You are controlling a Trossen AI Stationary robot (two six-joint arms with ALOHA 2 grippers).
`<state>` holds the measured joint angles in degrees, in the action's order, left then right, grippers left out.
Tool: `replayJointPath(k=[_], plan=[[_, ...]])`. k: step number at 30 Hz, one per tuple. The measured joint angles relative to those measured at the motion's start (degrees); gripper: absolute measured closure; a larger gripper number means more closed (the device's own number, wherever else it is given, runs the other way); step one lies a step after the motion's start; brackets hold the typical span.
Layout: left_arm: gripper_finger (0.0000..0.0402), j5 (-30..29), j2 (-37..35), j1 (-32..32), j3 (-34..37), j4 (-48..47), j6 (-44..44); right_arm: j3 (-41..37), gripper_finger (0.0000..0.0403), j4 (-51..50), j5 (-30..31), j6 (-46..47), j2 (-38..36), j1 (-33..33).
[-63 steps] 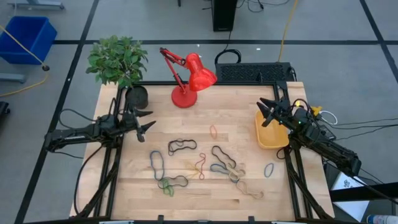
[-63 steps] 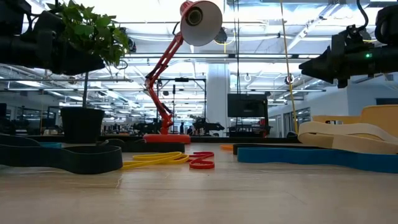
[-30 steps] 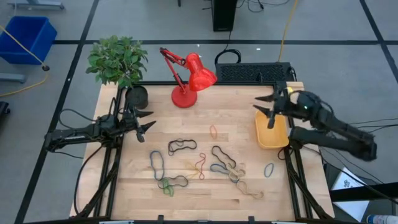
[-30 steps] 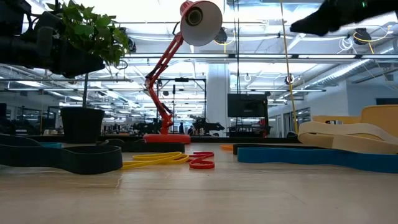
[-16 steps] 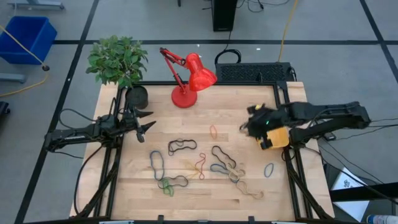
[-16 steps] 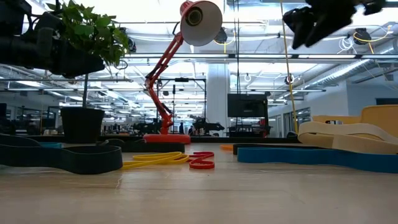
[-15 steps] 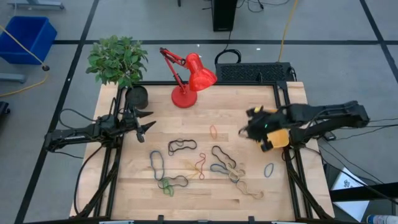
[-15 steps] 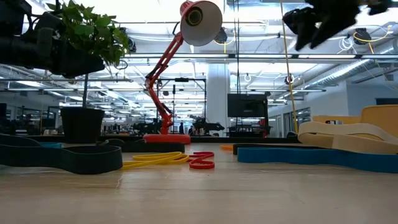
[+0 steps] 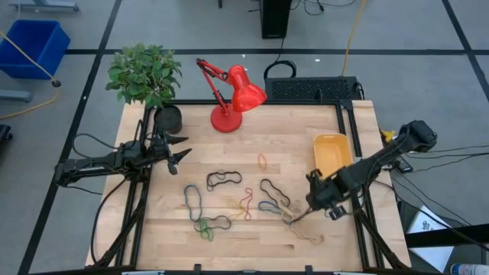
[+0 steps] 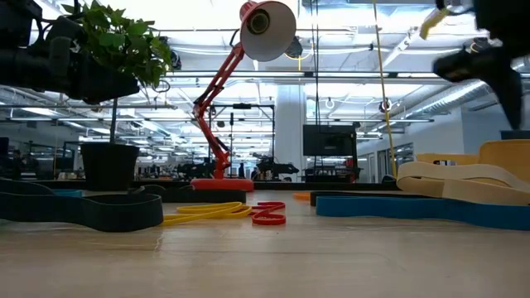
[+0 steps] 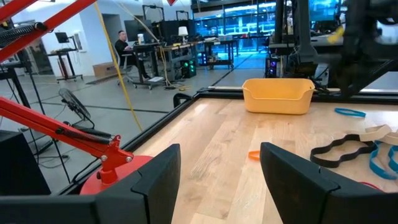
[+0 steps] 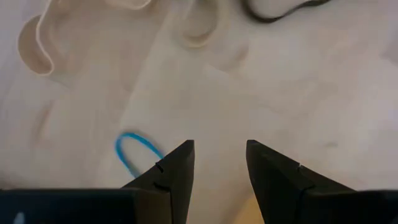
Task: Pick and place rubber bands into bin
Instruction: Put the right blue rubber band into the yellow bin
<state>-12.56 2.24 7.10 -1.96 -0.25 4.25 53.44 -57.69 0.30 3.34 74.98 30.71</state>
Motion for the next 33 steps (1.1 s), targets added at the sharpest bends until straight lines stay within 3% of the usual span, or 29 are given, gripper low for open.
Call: replayJointPath(k=[6,16,26,33], plan=[[0.0174,0.00,0.00,0.01,0.00,0.00,0.00,-4.99,0.0264,1.89,-2.06,3.44,1.76,5.27],[0.0174,0.00,-0.02,-0.01,0.00,-0.04,0.00,-13.23,0.0268,10.34,-3.17,5.21,1.77,7.93],[0.0174,0.00,0.00,-0.01,0.00,-0.30,-0.02,-13.43,0.0318,10.79,-3.57,6.97,2.01,8.43],[0.0174,0.00,-0.01,-0.01,0.00,-0.35,-0.01,-13.32,0.0325,11.02,-6.83,6.50,6.35,8.42]])
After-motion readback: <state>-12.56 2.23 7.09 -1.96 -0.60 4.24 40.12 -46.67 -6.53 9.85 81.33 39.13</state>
